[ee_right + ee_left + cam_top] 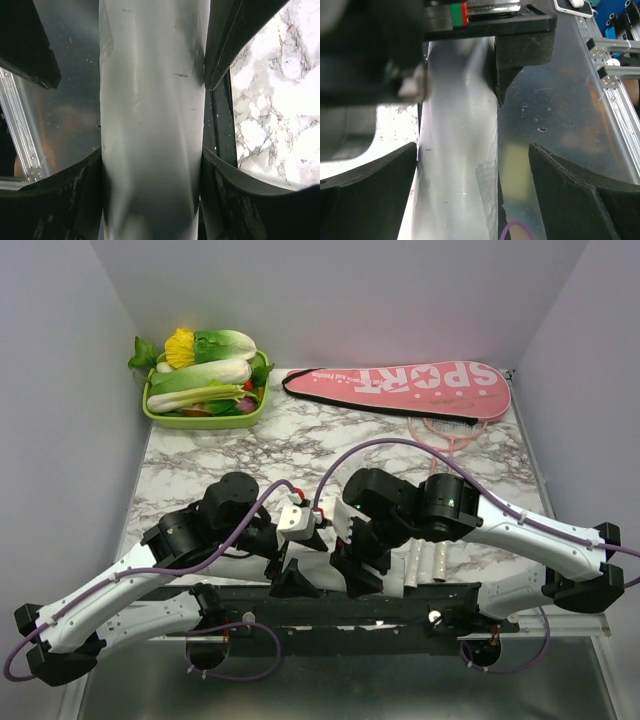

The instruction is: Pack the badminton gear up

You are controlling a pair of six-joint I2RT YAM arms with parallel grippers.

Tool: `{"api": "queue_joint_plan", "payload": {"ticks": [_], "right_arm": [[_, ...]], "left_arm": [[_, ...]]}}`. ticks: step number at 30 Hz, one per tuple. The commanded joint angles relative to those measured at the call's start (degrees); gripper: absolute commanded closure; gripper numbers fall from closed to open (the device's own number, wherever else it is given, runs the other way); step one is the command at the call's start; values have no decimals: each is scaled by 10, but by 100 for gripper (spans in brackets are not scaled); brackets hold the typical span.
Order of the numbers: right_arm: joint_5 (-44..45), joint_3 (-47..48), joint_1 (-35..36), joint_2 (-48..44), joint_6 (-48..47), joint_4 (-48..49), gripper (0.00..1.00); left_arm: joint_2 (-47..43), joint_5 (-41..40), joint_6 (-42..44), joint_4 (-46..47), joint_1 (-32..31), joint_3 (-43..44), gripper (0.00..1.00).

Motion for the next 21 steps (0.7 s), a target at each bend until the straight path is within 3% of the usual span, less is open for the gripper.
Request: {"api": "queue_joint_plan", "payload": {"ticks": [1, 8, 14, 21], "right_arm": [[14, 40, 10, 8, -13, -7, 59], [51, 70, 11, 1, -3, 2, 60], [62, 54, 11, -19, 5, 30, 60], [31, 45, 11, -38, 6, 42, 60]], "left_arm": [[17, -41, 11, -16, -23, 0, 1], [42, -86, 17, -25, -54, -1, 1], [43, -115, 16, -25, -58, -2, 9], [42, -202, 11, -13, -59, -8, 3]]}}
